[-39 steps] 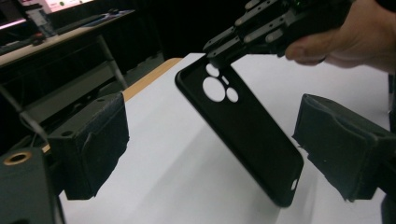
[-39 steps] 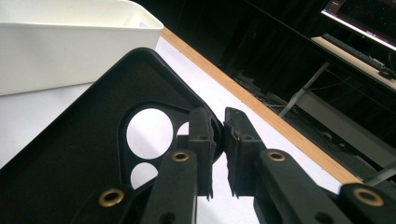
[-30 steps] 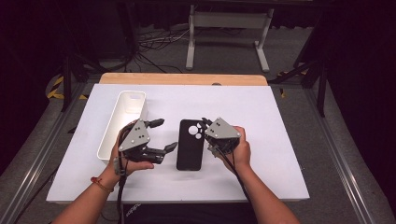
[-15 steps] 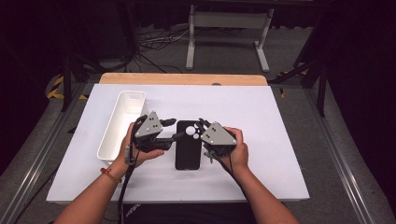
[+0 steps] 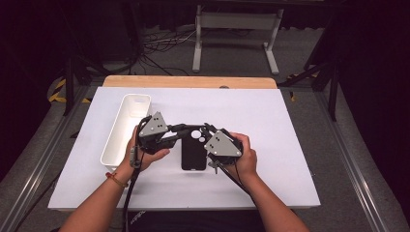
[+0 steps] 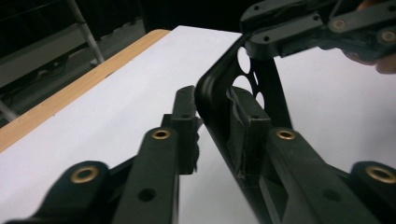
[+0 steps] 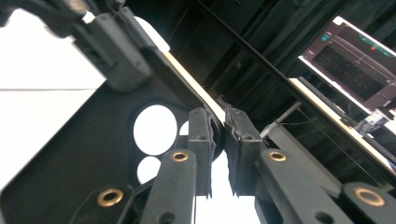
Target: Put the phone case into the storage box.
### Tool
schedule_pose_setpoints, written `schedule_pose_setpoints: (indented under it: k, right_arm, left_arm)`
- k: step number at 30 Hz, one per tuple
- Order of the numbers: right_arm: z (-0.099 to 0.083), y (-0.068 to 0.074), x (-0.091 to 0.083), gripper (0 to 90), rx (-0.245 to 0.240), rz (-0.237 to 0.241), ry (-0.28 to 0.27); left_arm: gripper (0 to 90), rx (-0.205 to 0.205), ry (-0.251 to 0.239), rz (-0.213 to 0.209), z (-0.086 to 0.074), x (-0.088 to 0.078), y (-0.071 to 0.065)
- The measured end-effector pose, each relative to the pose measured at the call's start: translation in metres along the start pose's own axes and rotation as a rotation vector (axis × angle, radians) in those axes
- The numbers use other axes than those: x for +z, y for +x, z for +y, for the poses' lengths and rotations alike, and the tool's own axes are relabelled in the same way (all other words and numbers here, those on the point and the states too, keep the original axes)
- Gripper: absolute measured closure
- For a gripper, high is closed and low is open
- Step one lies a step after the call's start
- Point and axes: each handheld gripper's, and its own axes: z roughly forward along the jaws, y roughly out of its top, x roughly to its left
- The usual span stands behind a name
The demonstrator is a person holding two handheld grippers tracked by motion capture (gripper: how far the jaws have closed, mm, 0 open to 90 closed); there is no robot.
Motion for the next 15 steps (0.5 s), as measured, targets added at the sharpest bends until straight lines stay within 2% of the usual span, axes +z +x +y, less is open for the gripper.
schedule_pose_setpoints:
  k: [2, 5, 11, 15]
  right_arm:
    - [-0.0007, 0.0020, 0.0013, 82.0, -0.003, 0.023, 0.002]
    - [-0.0007, 0.0052, 0.0024, 82.0, -0.017, 0.025, -0.001]
    - [-0.0003, 0.0060, 0.0010, 82.0, -0.016, 0.021, -0.011]
    - [0.0013, 0.0041, -0.0014, 81.8, -0.007, 0.023, -0.024]
  left_arm:
    - [80.7, -0.011, -0.001, 0.002, -0.0014, -0.0021, 0.0033]
    - [81.3, -0.014, -0.009, 0.000, -0.0042, -0.0031, 0.0052]
    - [81.5, 0.026, 0.002, 0.037, 0.0001, -0.0056, -0.0018]
    - [81.7, 0.024, -0.009, 0.038, 0.0012, -0.0077, -0.0032]
